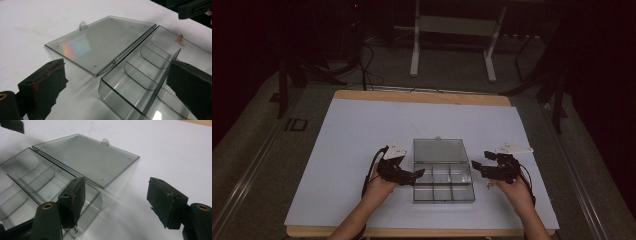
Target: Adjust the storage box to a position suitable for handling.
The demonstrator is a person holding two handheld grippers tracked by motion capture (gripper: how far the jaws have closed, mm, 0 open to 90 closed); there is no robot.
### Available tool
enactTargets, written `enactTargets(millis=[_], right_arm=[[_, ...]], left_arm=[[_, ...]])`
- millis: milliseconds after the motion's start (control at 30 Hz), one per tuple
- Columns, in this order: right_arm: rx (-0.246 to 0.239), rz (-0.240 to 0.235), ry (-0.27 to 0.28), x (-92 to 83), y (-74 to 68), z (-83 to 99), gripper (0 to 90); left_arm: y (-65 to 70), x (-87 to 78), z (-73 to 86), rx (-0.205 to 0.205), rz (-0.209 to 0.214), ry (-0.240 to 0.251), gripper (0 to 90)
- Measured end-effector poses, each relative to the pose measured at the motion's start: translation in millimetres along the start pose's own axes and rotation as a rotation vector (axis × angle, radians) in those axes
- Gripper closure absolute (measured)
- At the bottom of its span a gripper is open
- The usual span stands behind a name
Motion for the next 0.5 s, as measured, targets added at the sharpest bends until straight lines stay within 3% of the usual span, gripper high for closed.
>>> enactTargets(millis=[333,500], right_arm=[[0.005,0.010,-0.011,-17.3,15.0,27.7,34.7],[0.039,0.021,-0.019,-26.2,22.3,46.9,36.8]], left_arm=[[1.7,-8.2,12.4,-0.015,0.010,0.007,3.2],[1.7,-15.2,16.5,-0.022,0.005,0.006,3.2]])
Point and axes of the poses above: each handheld gripper's, and its own axes: x roughly forward along the jaws, z roughly out of its underside, y roughly to its right, the point moved 8 cm from there along x, roughly forward along the jaws, and after that the axes turned 3 degrees about z, right-handed, at the moved point
